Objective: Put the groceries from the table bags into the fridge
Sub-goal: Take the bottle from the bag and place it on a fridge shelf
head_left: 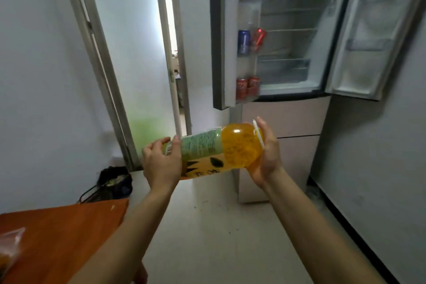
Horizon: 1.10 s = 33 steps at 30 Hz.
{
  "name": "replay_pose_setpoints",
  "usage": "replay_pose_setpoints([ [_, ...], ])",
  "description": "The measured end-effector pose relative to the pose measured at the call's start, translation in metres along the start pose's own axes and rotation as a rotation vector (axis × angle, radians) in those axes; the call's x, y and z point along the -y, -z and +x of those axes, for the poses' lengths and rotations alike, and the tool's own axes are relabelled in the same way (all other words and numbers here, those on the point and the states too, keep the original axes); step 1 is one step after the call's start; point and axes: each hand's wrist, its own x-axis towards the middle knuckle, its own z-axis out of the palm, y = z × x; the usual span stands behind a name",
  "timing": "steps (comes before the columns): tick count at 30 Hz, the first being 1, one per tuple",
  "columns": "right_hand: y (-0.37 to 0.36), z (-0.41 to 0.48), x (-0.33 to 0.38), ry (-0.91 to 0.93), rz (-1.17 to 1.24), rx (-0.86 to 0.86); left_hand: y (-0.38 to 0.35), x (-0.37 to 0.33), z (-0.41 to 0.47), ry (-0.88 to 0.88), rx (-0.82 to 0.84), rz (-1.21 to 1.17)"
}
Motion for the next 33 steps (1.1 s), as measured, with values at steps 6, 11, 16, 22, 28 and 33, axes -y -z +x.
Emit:
replay_pose_setpoints([
  [6, 0.113, 0.057, 0.055, 0.048, -0.009, -0.143, -0.139, -0.063, -0.001, -0.035, 0.128, -0.070],
  [11, 0.189, 0.122, 0.076, 0.099, -0.002, -0.229, -0.245, -0.094, 0.024, -0.118, 0.178, -0.078],
  [16, 0.252, 0.219, 0.102, 0.176, -0.071, -0.303, -0.372, -0.116, 0.080, -0.177, 0.242, -0.167],
  [22, 0.304, 0.349, 0.157, 0.315, -0.126, -0.423, -0.503, -0.183, 0.169, -0.246, 0.331, -0.230],
  [28, 0.357, 0.444, 0.215, 0.520, -0.100, -0.533, -0.609, -0.257, 0.228, -0.381, 0.392, -0.306],
  [33, 0.412, 0.517, 0.254, 0.613, -0.019, -0.527, -0.695, -0.310, 0.262, -0.432, 0.371, -0.373],
])
